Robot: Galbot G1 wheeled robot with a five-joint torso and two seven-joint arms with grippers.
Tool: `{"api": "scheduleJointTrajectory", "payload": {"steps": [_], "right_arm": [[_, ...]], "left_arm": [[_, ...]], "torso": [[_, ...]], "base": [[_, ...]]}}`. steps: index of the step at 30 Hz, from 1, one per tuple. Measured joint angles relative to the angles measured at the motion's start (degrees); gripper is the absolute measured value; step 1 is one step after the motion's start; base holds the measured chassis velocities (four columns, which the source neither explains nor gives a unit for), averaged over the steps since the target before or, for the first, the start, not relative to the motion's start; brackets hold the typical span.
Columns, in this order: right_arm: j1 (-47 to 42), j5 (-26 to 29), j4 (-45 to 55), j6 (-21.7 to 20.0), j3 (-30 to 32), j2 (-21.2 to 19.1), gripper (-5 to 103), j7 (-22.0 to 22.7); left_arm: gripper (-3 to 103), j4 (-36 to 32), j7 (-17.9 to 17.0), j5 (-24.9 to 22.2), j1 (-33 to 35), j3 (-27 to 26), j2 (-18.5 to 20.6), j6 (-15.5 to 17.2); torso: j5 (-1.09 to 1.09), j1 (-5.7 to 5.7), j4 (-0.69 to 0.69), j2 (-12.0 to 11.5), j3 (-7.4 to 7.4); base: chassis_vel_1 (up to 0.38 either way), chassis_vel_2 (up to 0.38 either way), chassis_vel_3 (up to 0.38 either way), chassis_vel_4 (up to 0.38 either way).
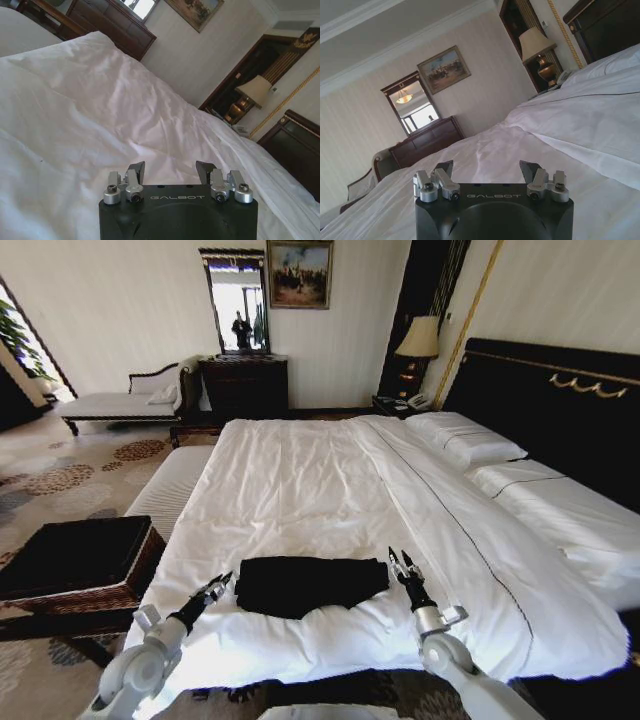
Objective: Fold the clothes on the bed and place them into the basket.
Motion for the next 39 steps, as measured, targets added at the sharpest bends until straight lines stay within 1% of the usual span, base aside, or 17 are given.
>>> {"api": "scheduleJointTrajectory", "payload": {"steps": [1, 2, 4, 5, 6, 7, 9, 11, 14, 20, 26, 28, 30, 33, 35, 37, 39], "right_arm": [[0.0, 0.0, 0.0, 0.0, 0.0, 0.0, 74, 0.0], [1.2, 0.3, -0.4, -1.9, -0.8, 0.0, 80, 1.2], [2.8, 0.6, -0.6, -5.4, -2.0, 0.0, 85, 3.0], [3.2, 0.5, -0.4, -7.8, -2.9, 0.0, 91, 3.7], [3.2, -0.6, 0.0, -9.9, -3.5, -0.2, 95, 4.8], [3.2, -0.6, 0.0, -9.9, -3.5, -0.2, 95, 4.8], [2.4, -5.2, 0.9, -13.9, -4.6, -0.6, 99, 7.5], [2.2, -6.1, 0.9, -14.2, -4.7, -0.7, 99, 7.7], [-0.6, -13.1, 0.9, -16.0, -5.1, -1.4, 100, 9.7], [-3.3, -16.8, 1.7, -16.7, -4.8, -2.5, 100, 11.3], [-4.8, -16.3, 4.4, -16.3, -3.6, -3.7, 100, 12.3], [-4.1, -12.9, 5.2, -15.4, -3.0, -3.5, 100, 12.2], [-1.5, -6.5, 5.4, -14.5, -2.5, -2.7, 100, 11.1], [0.7, -2.8, 4.8, -14.8, -2.5, -2.5, 100, 10.2], [2.7, 0.6, 4.1, -16.2, -2.9, -2.8, 100, 9.8], [4.8, 5.3, 3.4, -19.7, -3.6, -3.2, 100, 10.5], [5.0, 6.1, 3.3, -20.3, -3.7, -3.2, 100, 10.6]], "left_arm": [[59, 0.0, 0.0, 0.0, 0.0, 0.0, 0.0, 0.0], [64, 0.3, -0.5, 0.3, -1.3, 1.5, -0.7, 0.3], [76, 1.0, -0.9, 5.1, -2.9, 5.4, -1.9, 0.7], [81, 1.6, -1.0, 9.8, -3.5, 8.3, -2.5, 0.9], [81, 2.3, -1.0, 13.7, -3.8, 10.5, -2.8, 1.0], [81, 2.3, -1.0, 13.7, -3.8, 10.5, -2.8, 1.0], [91, 4.6, -1.1, 20.8, -3.8, 14.1, -3.1, 0.9], [96, 4.9, -1.1, 21.3, -3.7, 14.4, -3.1, 0.9], [100, 7.9, -1.7, 26.1, -2.1, 15.7, -2.5, 0.9], [100, 8.5, -2.5, 27.2, -0.4, 14.6, -1.9, 1.0], [100, 6.5, -2.9, 25.9, 0.4, 13.9, -1.5, 1.2], [100, 5.1, -3.0, 24.4, 0.5, 13.2, -1.6, 0.8], [100, 2.8, -3.0, 21.9, 0.6, 11.5, -2.2, -0.3], [100, 1.1, -3.5, 20.0, 0.5, 9.6, -3.0, -0.9], [100, 0.2, -4.3, 18.2, 0.1, 7.5, -3.9, -0.9], [100, -0.4, -5.4, 15.8, -0.6, 4.5, -5.0, -0.7], [100, -0.5, -5.5, 15.3, -0.7, 4.0, -5.2, -0.6]], "torso": [[0.00, 0.00, 0.00, 0.0, 0.00], [-0.01, 0.01, 0.01, 0.0, 0.00], [-0.01, 0.01, 0.01, 0.0, 0.01], [-0.02, 0.01, 0.00, 0.0, 0.01], [-0.01, 0.01, -0.01, 0.0, 0.01], [-0.01, 0.01, -0.01, 0.0, 0.01], [-0.02, 0.00, -0.01, 0.0, 0.00], [-0.01, 0.00, -0.02, 0.0, 0.00], [-0.01, 0.00, -0.01, 0.0, 0.00], [0.01, -0.01, 0.00, 0.0, -0.01], [-0.02, -0.01, -0.01, 0.0, 0.00], [-0.02, -0.01, -0.01, 0.0, 0.00], [-0.02, -0.01, 0.00, 0.0, 0.00], [-0.01, -0.01, 0.01, 0.0, 0.00], [-0.01, -0.01, 0.01, 0.0, 0.00], [-0.01, -0.01, 0.00, 0.0, 0.00], [-0.01, -0.01, 0.01, 0.0, 0.00]], "base": [[0.000, 0.000, 0.000, 0.000], [0.000, 0.000, 0.000, 0.000], [0.000, 0.000, 0.000, 0.000], [0.000, 0.000, 0.000, 0.000], [0.000, 0.000, 0.000, 0.000], [0.000, 0.000, 0.000, 0.000], [0.000, 0.000, 0.000, 0.000], [0.000, 0.000, 0.000, 0.000], [0.000, 0.000, 0.000, 0.000], [0.000, 0.000, 0.000, 0.000], [0.000, 0.000, 0.000, 0.000], [0.000, 0.000, 0.000, 0.000], [0.000, 0.000, 0.000, 0.000], [0.000, 0.000, 0.000, 0.000], [0.000, 0.000, 0.000, 0.000], [0.000, 0.000, 0.000, 0.000], [0.000, 0.000, 0.000, 0.000]]}}
